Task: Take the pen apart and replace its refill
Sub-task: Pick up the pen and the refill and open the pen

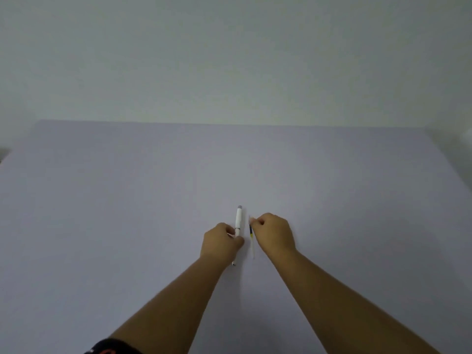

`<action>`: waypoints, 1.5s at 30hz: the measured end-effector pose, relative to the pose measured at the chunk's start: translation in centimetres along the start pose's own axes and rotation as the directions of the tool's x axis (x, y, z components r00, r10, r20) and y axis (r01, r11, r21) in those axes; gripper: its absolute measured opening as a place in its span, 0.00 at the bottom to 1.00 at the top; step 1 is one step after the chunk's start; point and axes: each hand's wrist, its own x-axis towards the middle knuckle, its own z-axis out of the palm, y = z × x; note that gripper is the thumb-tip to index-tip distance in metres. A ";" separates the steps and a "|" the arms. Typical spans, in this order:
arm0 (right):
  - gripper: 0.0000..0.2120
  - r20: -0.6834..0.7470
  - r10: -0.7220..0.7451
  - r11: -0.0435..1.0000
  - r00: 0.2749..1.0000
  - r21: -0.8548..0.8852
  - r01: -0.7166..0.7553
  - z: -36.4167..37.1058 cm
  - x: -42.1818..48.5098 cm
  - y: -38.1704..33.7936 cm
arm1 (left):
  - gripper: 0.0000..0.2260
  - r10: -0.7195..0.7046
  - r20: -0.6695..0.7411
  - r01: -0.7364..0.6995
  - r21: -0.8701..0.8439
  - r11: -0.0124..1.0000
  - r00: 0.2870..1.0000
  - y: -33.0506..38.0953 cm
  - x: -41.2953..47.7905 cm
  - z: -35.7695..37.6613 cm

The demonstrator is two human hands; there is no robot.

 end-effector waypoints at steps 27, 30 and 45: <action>0.08 0.058 0.071 0.990 0.996 0.115 -0.078 0.4 0.1 2.7 | 0.04 0.048 0.163 -0.012 -0.214 0.977 0.985 -1.4 -2.6 -2.8; 0.13 0.036 0.087 0.982 0.996 0.163 -0.092 0.8 0.3 3.0 | 0.03 0.048 0.151 -0.019 -0.187 0.982 0.987 -1.5 -2.8 -2.5; 0.18 0.200 -0.089 0.820 0.976 0.571 -0.042 -1.8 -2.9 -1.1 | 0.06 0.172 0.030 -0.169 -0.081 0.982 0.985 0.5 -4.4 -2.4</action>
